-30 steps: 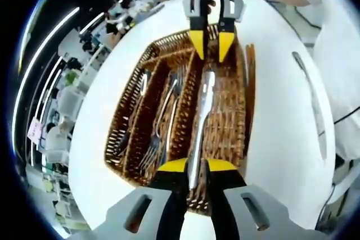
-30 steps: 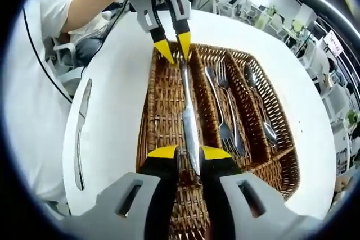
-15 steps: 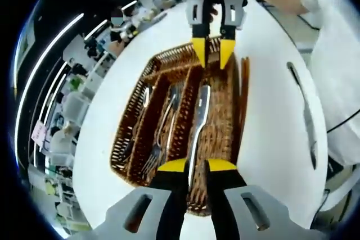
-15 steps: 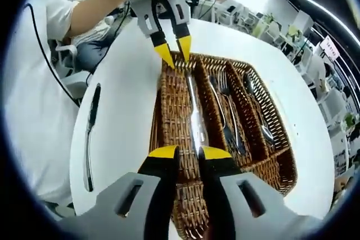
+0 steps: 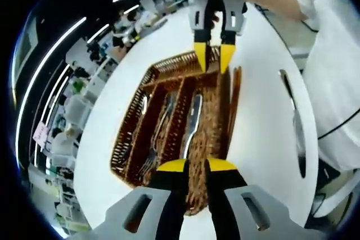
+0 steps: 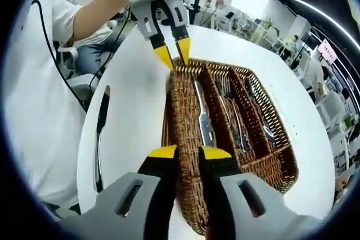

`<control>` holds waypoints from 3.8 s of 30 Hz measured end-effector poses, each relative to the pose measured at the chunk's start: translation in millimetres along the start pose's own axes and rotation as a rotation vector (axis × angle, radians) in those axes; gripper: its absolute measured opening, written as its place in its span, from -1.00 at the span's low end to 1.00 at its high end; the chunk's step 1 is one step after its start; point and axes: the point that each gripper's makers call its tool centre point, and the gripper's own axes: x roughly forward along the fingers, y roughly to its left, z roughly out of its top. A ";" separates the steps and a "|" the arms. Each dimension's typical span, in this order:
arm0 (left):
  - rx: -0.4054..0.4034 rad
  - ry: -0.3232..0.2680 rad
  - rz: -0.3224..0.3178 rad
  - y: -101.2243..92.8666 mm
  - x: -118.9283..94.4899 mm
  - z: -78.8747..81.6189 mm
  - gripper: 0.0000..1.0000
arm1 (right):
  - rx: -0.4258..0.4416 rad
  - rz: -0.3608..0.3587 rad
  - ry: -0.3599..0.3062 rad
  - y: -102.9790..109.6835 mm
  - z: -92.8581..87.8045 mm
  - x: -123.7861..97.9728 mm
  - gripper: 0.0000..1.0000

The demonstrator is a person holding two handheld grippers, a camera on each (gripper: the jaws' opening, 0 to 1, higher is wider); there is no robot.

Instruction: Arrange the knives, forks, and spoons in their matching storage slots by inserting each utensil handle-first until every utensil is classified and aligned in the correct compartment

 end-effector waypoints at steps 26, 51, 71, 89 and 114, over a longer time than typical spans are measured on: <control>-0.049 -0.004 -0.071 -46.7 0.4 -6.9 -0.70 | 0.020 0.019 -0.035 31.6 -7.2 -5.4 -0.68; -0.059 0.023 -0.201 -98.9 0.5 -10.1 -0.57 | 0.002 0.082 -0.018 66.5 -13.6 -8.3 -0.68; -0.057 0.050 -0.300 -127.2 0.7 -13.0 -0.46 | -0.004 0.149 -0.012 93.7 -12.4 -6.8 -0.69; -0.073 0.064 -0.355 -143.5 0.9 -12.5 -0.43 | 0.014 0.211 0.010 115.0 -17.0 -5.4 -0.67; -0.086 0.098 -0.405 -163.1 6.2 -12.5 -0.51 | 0.006 0.302 0.059 147.2 -26.5 3.3 -0.60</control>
